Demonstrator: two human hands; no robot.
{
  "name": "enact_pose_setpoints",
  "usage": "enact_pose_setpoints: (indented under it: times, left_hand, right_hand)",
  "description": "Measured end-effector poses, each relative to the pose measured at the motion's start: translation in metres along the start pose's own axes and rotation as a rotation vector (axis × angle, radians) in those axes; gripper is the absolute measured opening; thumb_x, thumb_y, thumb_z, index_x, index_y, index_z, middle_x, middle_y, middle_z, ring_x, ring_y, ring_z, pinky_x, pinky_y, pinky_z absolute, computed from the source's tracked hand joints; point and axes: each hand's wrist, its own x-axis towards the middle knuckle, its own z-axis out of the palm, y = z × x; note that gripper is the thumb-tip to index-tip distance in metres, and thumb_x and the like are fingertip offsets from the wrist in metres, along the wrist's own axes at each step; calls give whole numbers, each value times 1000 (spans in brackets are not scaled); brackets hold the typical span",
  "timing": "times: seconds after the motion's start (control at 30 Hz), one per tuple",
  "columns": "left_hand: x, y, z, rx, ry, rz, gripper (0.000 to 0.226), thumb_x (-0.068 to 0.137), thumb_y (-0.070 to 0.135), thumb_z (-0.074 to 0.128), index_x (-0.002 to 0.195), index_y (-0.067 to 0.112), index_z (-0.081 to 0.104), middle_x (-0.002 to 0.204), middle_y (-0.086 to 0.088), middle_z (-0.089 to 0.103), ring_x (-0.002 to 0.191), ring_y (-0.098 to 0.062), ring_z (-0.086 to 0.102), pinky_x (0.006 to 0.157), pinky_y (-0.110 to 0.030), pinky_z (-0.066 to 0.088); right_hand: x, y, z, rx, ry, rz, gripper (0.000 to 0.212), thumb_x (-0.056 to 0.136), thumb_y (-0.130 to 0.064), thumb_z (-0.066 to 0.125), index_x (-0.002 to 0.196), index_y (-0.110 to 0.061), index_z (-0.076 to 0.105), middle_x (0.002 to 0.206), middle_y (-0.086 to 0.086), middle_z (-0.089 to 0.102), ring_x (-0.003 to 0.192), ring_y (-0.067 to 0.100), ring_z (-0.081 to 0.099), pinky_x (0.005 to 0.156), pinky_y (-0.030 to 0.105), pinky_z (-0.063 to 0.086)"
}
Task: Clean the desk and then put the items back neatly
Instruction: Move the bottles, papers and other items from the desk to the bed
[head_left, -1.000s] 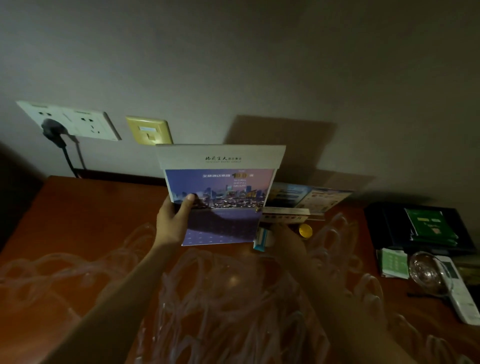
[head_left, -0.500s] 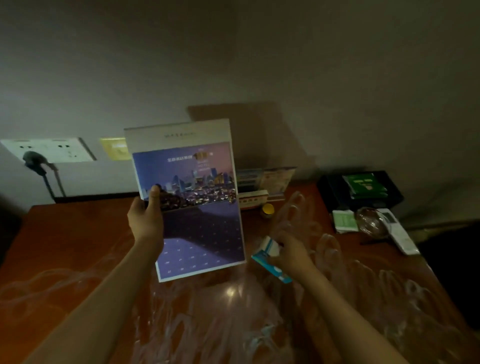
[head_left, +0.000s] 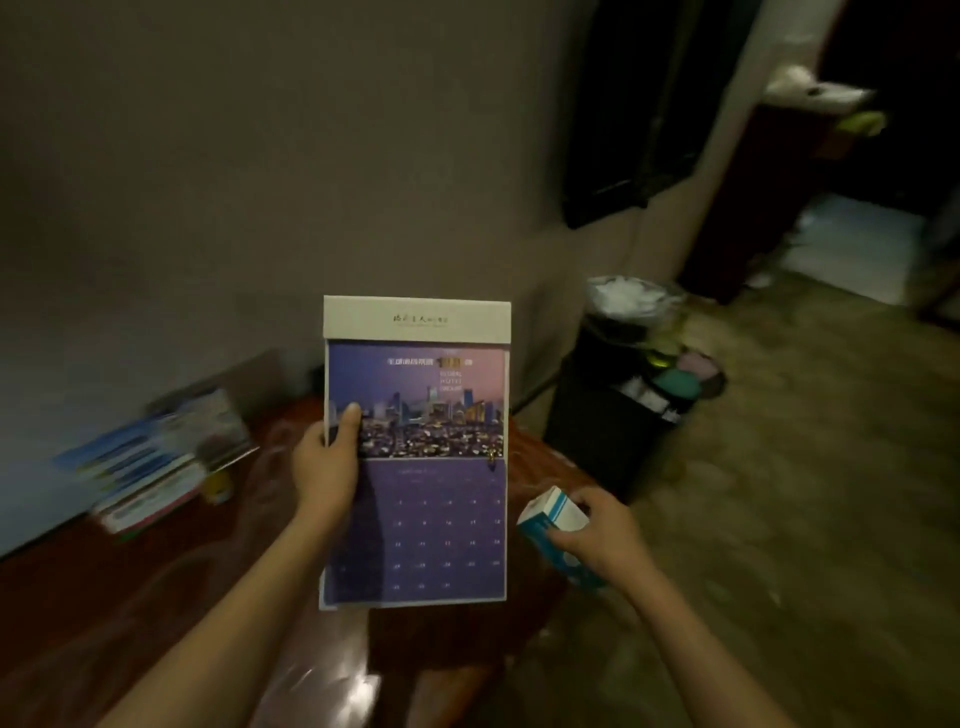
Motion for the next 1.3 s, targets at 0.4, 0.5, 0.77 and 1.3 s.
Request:
enact_pose_setpoints:
  times: [0.4, 0.5, 0.77, 1.3]
  left_hand:
    - [-229, 44, 347, 11, -795, 29, 27, 95, 36, 50, 91, 10, 57, 89, -7, 58, 86, -20, 52, 72, -30, 40]
    - [-295, 46, 408, 65, -999, 80, 31, 95, 35, 51, 86, 6, 58, 76, -6, 52, 81, -21, 51, 70, -31, 38]
    - [-457, 30, 560, 166, -1436, 71, 54, 92, 42, 54, 126, 0, 54, 121, -14, 58, 115, -32, 52, 96, -41, 40]
    - [-736, -7, 771, 431, -1947, 302, 56, 93, 46, 50, 117, -5, 56, 109, -24, 60, 103, -38, 57, 87, -47, 46]
  right_hand:
    - [-139, 256, -202, 385, 616, 445, 32, 78, -16, 75, 97, -20, 49, 97, -5, 48, 86, 8, 52, 60, 16, 43]
    - [-179, 307, -218, 489, 771, 585, 31, 79, -18, 76, 93, -23, 48, 104, -2, 51, 94, 13, 56, 70, 23, 47]
    - [-237, 424, -267, 751, 1032, 874, 43, 78, -22, 77, 110, -22, 49, 109, -2, 58, 96, 16, 59, 77, 33, 51]
    - [-301, 593, -371, 678, 1369, 1298, 33, 77, -20, 76, 91, -15, 47, 88, -2, 44, 68, 0, 41, 51, 6, 39]
